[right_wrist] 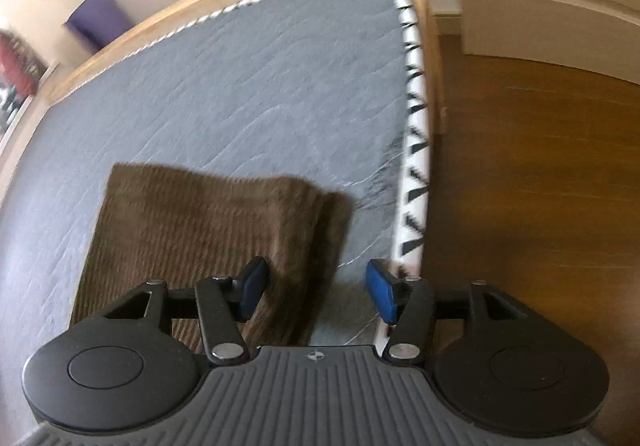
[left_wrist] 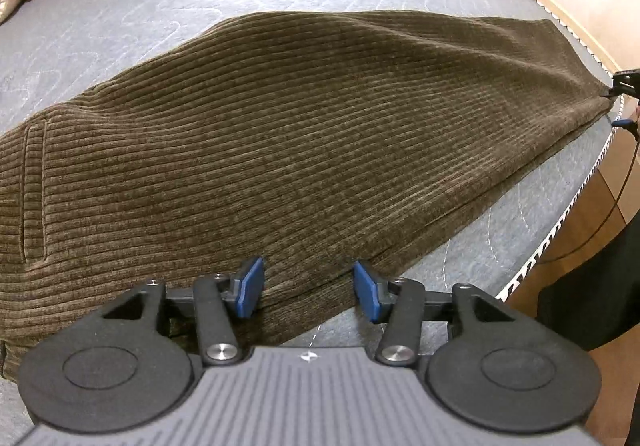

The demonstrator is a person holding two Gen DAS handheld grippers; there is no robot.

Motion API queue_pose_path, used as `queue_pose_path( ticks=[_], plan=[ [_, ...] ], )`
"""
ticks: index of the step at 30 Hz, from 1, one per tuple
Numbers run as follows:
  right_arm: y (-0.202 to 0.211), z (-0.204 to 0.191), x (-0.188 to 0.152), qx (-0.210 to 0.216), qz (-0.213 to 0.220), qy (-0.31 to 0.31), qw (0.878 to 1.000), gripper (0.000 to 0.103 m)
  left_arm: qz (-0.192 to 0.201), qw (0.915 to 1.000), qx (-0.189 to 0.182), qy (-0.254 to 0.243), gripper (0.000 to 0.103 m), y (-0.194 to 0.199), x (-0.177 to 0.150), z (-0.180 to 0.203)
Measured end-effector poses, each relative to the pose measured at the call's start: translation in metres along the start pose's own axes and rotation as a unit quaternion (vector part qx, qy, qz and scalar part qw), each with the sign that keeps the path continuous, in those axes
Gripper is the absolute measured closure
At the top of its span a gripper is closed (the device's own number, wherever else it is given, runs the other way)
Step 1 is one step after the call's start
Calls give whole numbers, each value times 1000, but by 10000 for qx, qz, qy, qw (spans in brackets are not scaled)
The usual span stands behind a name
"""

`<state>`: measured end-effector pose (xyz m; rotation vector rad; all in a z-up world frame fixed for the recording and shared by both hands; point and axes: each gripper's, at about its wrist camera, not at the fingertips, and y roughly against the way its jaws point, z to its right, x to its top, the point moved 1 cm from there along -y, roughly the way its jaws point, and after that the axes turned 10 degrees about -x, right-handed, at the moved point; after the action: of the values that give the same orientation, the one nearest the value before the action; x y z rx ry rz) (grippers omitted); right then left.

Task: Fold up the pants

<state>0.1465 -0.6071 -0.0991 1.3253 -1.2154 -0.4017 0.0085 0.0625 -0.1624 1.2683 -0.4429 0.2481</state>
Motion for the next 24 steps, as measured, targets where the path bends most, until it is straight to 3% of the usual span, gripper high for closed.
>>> queue_pose_path(
  ticks=[2,5,7,9,13,15,17,18,21,24],
  plan=[
    [-3,4,1,30,-50,-209,9998,46,2,10000,5,-23,49,-1,1,1],
    [-2,-5,1,-35,105,95,9999,48,2,10000,-2,-23,48,0,2,1],
    [1,-15,-1,0,371,605,9975,84,-4,10000,-5,-11,47,1,3,1],
    [10,-29,-5,-69,671,1115,9915,87,-17,10000,12,-31,46,1,4,2],
    [37,-43,-12,89,1215,1433,9822,90,-27,10000,6,-21,46,-1,6,2],
    [62,-56,-21,243,1698,1805,9685,91,-19,10000,-3,-16,46,-1,5,2],
    [104,-78,-42,634,2471,2534,9331,91,-7,10000,-6,-34,46,0,5,2],
    [130,-90,-61,942,2888,2907,9073,91,-5,10000,-10,-40,46,0,5,2],
    [212,-111,-142,2063,3769,3997,8097,91,4,10000,-37,-22,46,0,4,1],
    [269,-108,-241,3216,3948,4978,7021,91,25,10000,-72,17,46,4,3,0]
  ],
)
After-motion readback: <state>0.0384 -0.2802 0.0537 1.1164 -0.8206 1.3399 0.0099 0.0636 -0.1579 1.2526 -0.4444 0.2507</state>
